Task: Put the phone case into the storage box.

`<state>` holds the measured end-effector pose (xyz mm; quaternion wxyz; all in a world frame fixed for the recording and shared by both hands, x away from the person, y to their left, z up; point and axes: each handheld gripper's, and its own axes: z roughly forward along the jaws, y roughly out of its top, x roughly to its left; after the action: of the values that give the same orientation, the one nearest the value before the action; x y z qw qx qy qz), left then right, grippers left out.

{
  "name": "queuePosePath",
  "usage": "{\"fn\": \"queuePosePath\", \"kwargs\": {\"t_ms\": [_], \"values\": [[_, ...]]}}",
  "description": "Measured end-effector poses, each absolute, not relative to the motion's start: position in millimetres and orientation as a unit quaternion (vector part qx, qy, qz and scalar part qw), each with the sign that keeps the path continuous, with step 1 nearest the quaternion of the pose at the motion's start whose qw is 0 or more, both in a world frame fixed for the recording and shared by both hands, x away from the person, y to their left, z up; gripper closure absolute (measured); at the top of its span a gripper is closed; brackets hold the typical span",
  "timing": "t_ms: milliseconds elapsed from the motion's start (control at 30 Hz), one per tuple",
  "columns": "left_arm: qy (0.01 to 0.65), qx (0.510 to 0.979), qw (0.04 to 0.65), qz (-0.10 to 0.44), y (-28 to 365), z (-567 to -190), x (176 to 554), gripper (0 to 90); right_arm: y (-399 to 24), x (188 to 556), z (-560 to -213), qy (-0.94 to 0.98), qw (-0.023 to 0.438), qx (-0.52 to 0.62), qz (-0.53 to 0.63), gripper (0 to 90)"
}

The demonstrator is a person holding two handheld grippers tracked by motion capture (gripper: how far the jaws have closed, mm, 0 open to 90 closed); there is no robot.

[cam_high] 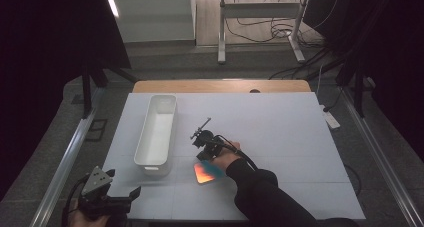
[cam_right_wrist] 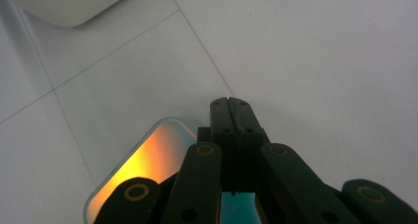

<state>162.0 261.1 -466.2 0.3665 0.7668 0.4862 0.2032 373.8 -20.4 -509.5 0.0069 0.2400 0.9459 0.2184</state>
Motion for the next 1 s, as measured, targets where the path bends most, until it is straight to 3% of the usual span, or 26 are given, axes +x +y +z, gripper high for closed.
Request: {"fn": "queuePosePath", "kwargs": {"t_ms": [1000], "values": [[0.489,0.767,0.362,0.205,260,-466,163,0.5,-71,329,-509,0.949,-0.016,0.234,0.21,89.0]]}}
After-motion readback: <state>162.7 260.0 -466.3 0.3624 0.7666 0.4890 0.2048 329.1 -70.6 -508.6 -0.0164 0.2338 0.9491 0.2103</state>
